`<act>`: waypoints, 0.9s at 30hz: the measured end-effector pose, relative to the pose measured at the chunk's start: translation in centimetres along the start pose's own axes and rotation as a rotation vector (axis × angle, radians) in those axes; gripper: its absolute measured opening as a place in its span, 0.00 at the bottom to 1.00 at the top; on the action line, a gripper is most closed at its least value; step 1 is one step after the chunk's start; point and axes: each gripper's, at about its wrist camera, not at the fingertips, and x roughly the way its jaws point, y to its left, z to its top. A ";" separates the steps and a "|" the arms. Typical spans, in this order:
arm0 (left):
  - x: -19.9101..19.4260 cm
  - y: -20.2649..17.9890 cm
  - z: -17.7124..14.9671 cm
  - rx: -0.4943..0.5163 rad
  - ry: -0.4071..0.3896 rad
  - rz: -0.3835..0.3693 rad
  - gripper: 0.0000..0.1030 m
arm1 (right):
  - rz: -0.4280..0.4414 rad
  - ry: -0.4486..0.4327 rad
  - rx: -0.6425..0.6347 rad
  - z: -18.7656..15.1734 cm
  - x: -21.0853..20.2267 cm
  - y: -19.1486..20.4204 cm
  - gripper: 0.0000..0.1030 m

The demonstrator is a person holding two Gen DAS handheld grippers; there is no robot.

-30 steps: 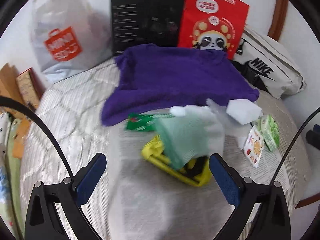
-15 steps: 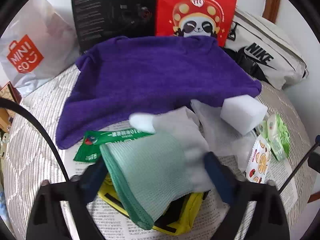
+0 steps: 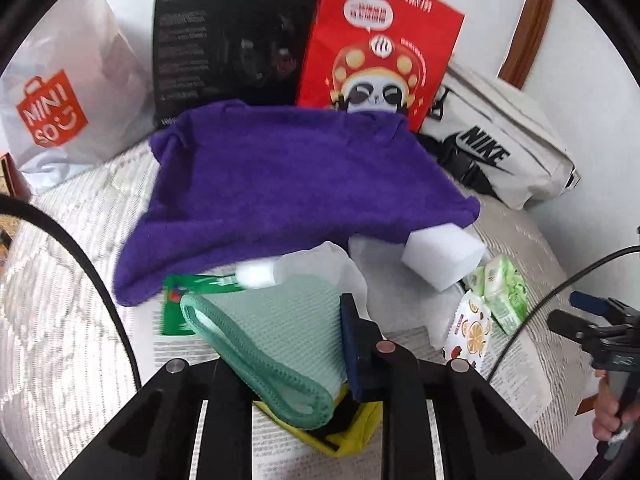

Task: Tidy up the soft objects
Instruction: 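Grasp the mint-green mesh cloth with the left gripper, then grasp the green wet-wipe pack with the right gripper while the left holds the cloth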

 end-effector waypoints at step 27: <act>-1.9 2.4 -1.6 -0.043 -0.005 -0.004 0.20 | 0.113 -0.040 -0.165 1.4 5.2 0.9 0.67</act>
